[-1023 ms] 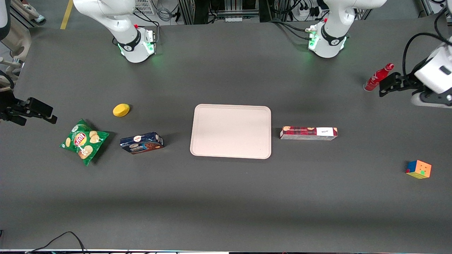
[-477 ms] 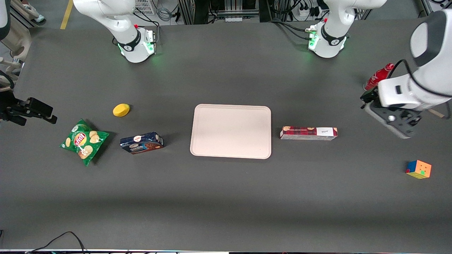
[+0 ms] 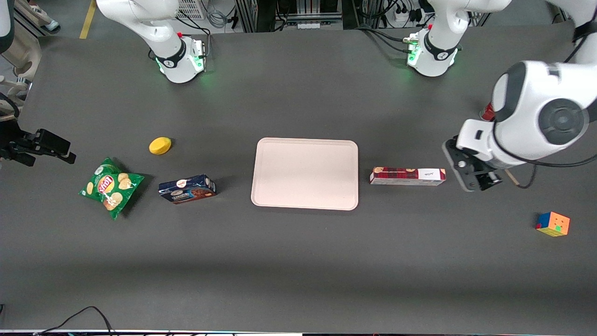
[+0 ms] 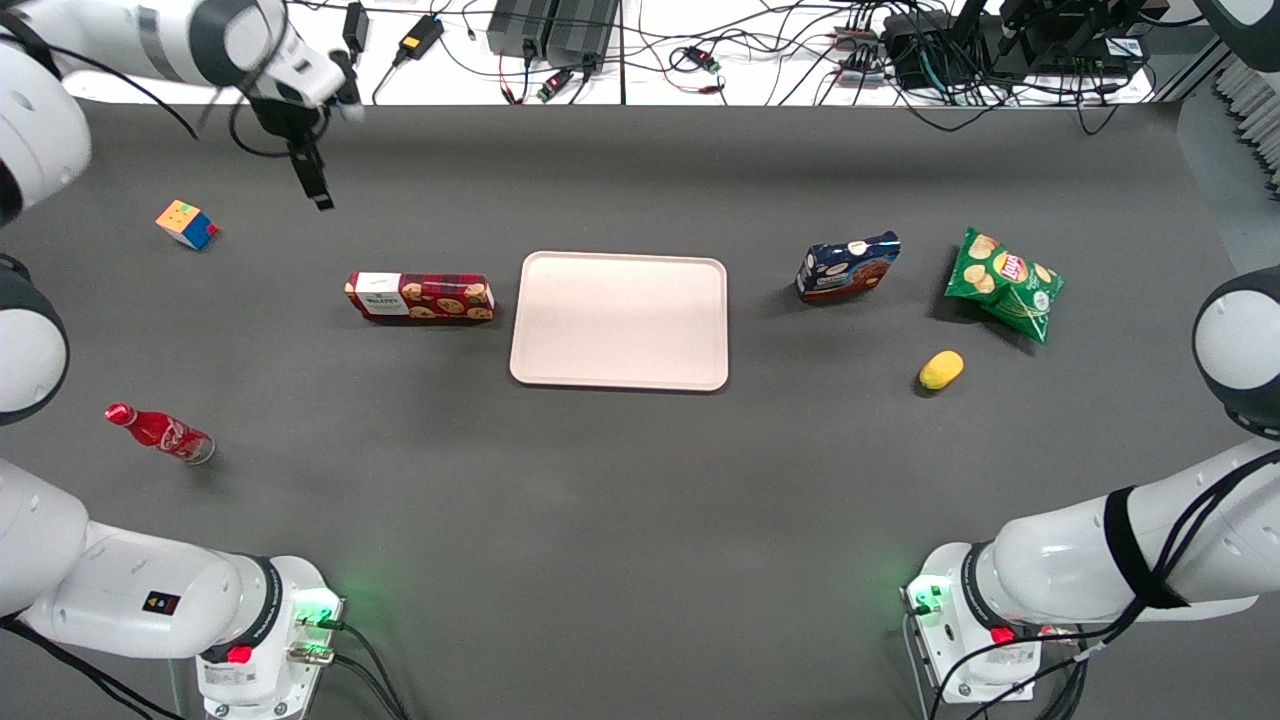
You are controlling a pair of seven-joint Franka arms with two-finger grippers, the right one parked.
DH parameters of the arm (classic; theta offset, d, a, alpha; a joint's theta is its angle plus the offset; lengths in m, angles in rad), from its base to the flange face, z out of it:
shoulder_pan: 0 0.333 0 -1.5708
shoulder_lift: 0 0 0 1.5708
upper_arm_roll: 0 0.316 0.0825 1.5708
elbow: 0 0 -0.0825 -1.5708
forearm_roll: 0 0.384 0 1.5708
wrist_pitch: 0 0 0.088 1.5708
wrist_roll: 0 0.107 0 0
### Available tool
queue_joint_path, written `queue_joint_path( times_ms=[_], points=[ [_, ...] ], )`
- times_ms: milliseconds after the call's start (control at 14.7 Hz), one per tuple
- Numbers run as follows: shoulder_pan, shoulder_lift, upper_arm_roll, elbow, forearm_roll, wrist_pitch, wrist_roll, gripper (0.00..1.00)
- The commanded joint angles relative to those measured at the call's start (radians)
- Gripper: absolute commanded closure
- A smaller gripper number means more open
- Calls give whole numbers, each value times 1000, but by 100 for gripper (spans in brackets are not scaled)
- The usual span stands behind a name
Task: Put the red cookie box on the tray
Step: 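Move the left gripper over the red plaid shortbread box, then lower the left gripper and close it on the box's end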
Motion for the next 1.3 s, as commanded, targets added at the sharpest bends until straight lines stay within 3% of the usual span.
queue_joint_path(
  times_ms=[0,614,1227],
  points=[
    [-38,-30,10,-176,-1,200,23,0],
    [-141,74,11,-391,-17,626,26,0],
    [-202,140,13,-408,-66,679,31,0]
  ],
)
